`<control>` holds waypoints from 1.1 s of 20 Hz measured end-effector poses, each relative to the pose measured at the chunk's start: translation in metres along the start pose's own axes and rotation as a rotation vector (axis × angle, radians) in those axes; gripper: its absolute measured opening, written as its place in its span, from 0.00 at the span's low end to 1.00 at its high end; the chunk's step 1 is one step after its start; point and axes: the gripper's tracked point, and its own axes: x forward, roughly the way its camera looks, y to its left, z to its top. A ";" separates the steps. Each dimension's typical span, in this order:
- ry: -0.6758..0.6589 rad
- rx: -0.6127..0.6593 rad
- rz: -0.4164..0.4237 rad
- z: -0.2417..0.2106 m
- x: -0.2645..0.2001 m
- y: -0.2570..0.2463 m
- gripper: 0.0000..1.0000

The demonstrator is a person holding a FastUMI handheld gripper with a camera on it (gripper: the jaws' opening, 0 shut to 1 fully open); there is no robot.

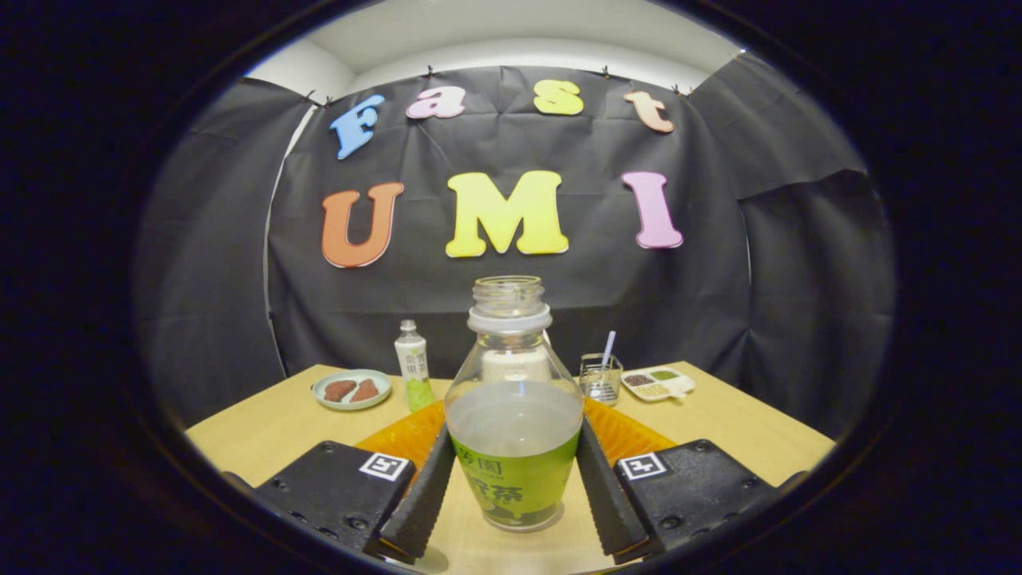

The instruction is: Take the bottle from table, then pour the juice into the cup, finally place the bottle on the coaster

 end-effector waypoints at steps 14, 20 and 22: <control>0.097 0.102 -0.029 -0.063 0.051 -0.019 0.82; 0.163 0.120 -0.004 -0.075 0.045 -0.007 0.87; 0.148 0.123 -0.015 -0.071 0.039 -0.010 0.91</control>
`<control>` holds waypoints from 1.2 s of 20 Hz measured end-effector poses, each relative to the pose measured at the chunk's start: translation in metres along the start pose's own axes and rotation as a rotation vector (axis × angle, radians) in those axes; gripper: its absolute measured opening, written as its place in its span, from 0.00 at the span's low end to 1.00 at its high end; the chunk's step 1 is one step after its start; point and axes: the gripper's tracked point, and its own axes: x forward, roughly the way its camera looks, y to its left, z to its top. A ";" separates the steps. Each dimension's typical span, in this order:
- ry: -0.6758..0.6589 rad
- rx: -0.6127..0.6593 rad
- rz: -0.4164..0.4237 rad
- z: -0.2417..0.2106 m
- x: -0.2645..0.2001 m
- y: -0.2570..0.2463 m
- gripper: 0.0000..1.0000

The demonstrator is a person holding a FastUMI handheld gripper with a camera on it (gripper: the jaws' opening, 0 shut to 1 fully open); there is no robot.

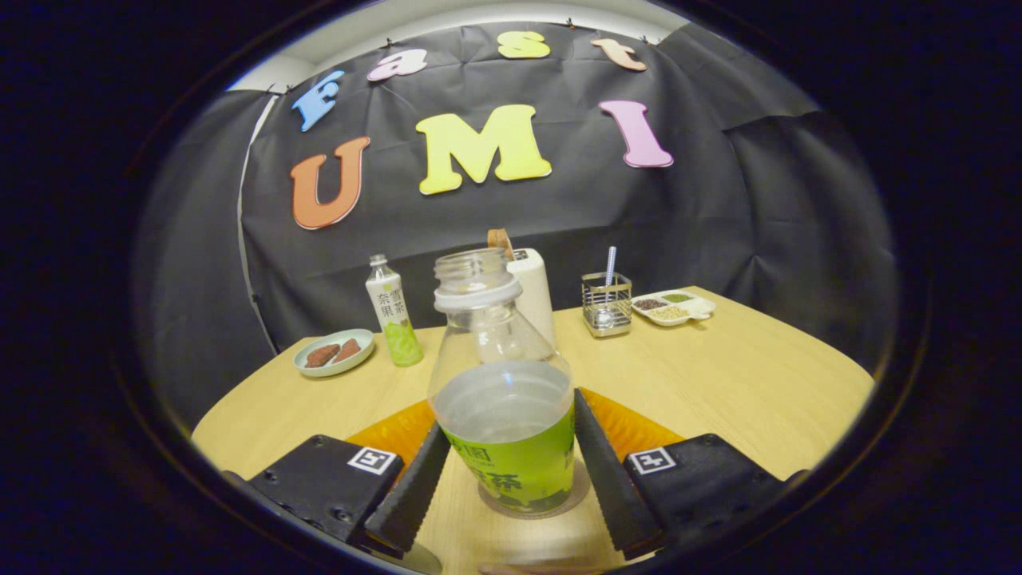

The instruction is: Take the bottle from table, then pour the juice into the cup, finally place the bottle on the coaster

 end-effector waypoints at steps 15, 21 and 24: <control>-0.004 -0.035 -0.042 0.040 -0.140 -0.024 1.00; -0.101 -0.055 0.015 0.078 -0.203 -0.039 1.00; -0.146 -0.068 0.000 0.091 -0.230 -0.055 1.00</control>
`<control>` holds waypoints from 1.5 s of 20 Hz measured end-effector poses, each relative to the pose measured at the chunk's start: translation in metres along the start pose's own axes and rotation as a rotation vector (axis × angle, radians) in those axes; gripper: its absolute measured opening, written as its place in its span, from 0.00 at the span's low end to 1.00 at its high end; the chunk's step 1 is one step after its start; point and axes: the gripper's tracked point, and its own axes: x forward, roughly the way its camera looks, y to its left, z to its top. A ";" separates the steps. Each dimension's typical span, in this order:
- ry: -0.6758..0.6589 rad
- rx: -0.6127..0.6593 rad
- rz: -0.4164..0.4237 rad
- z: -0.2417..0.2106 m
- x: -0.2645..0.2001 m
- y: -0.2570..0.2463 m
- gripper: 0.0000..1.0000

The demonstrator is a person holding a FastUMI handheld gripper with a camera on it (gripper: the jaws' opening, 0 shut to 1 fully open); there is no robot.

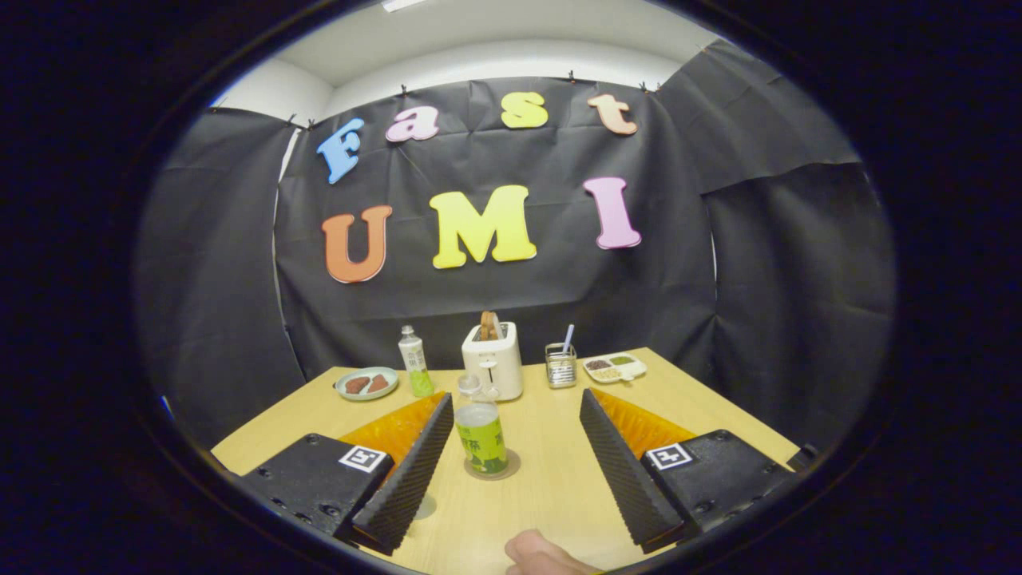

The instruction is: Take the bottle from table, then pour the juice into the cup, finally place the bottle on the coaster

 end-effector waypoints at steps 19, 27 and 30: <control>-0.070 -0.113 0.004 -0.038 -0.184 -0.048 1.00; -0.167 -0.114 0.044 -0.023 -0.212 -0.045 1.00; -0.168 -0.158 0.051 -0.025 -0.212 -0.041 1.00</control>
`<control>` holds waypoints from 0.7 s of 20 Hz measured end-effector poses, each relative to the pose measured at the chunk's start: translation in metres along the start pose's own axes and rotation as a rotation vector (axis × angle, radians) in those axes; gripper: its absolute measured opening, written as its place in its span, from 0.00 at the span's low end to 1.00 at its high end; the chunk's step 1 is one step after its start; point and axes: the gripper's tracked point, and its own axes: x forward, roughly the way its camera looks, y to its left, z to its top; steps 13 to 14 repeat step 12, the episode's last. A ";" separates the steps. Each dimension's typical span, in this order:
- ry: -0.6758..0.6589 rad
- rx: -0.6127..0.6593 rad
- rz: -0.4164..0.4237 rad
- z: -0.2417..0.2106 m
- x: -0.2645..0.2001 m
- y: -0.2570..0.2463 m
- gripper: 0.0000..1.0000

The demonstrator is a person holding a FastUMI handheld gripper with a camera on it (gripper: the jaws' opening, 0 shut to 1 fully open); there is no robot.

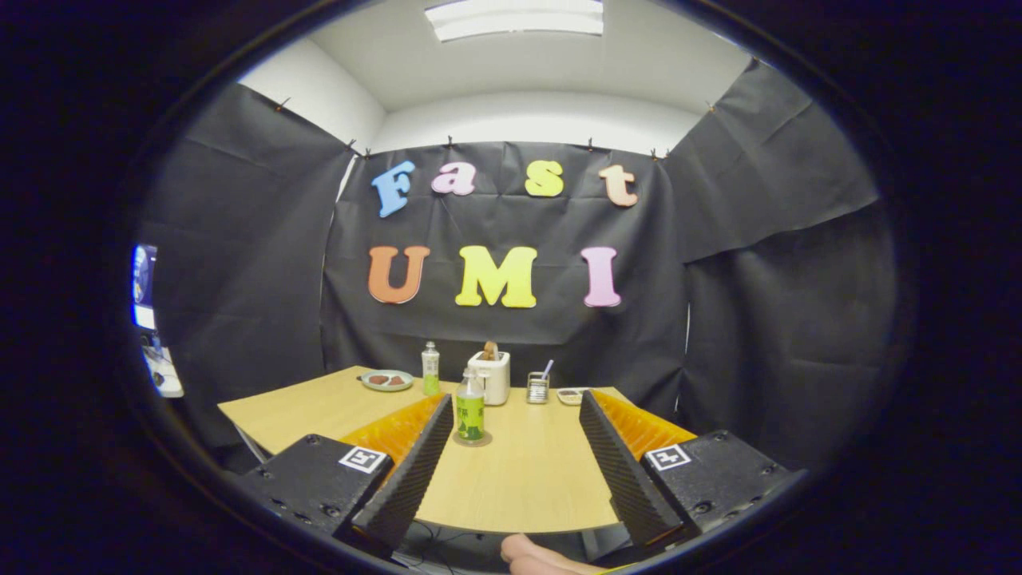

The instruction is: Take the bottle from table, then pour the juice into the cup, finally place the bottle on the coaster

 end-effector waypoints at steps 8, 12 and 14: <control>-0.005 -0.016 -0.046 0.003 -0.009 -0.005 1.00; -0.010 0.010 -0.046 0.005 -0.010 -0.009 1.00; -0.010 0.010 -0.046 0.005 -0.010 -0.009 1.00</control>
